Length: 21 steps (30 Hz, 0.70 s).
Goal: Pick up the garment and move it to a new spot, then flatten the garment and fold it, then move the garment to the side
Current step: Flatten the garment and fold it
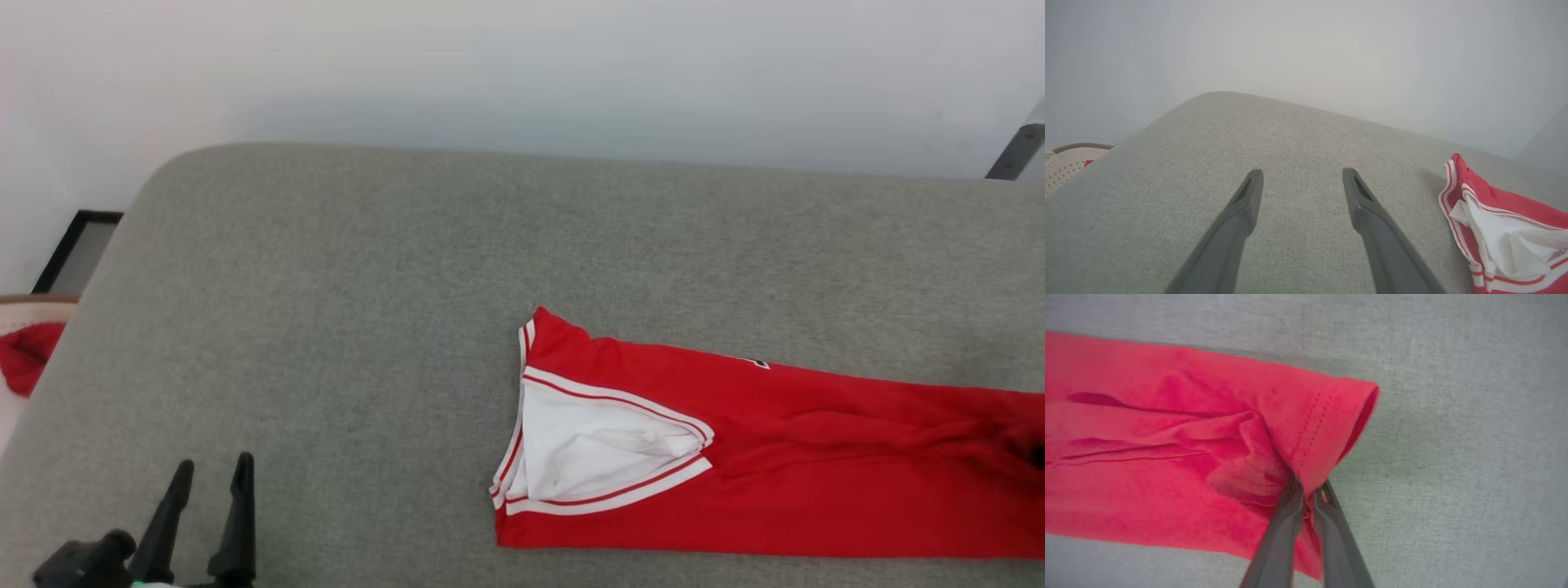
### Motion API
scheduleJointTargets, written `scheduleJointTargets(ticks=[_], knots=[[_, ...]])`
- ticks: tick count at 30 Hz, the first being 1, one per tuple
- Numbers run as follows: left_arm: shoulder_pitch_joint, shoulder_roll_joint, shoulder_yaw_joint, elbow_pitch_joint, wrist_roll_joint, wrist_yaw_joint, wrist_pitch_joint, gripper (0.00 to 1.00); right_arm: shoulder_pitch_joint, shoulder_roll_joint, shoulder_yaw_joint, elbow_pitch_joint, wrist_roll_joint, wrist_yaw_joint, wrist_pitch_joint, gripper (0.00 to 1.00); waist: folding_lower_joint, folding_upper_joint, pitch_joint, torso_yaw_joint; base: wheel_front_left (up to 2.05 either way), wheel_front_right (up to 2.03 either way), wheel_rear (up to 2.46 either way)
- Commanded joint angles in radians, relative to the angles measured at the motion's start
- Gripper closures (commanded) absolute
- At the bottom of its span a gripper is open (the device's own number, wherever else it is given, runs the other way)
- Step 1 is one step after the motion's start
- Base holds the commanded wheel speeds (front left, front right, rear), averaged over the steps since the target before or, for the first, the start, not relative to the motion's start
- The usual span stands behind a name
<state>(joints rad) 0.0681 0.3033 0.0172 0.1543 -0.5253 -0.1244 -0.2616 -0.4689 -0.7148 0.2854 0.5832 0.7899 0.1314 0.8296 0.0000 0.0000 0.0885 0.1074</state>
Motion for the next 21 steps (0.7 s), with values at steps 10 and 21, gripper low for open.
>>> scheduleJointTargets(ticks=[10,21], knots=[[0.052,-0.001,0.004,0.011,-0.007,-0.006,-0.004,0.0,0.035,0.033,0.091,-0.289,0.139,-0.001,0.067,1.0,0.0,0.0,-0.068,-0.033,0.0,0.0,0.0],[0.014,-0.013,-0.048,0.029,0.014,-0.007,-0.002,0.0,-0.006,0.231,0.175,-0.386,0.122,-0.001,0.037,1.0,0.0,0.0,-0.091,0.046,0.0,0.0,0.0]])
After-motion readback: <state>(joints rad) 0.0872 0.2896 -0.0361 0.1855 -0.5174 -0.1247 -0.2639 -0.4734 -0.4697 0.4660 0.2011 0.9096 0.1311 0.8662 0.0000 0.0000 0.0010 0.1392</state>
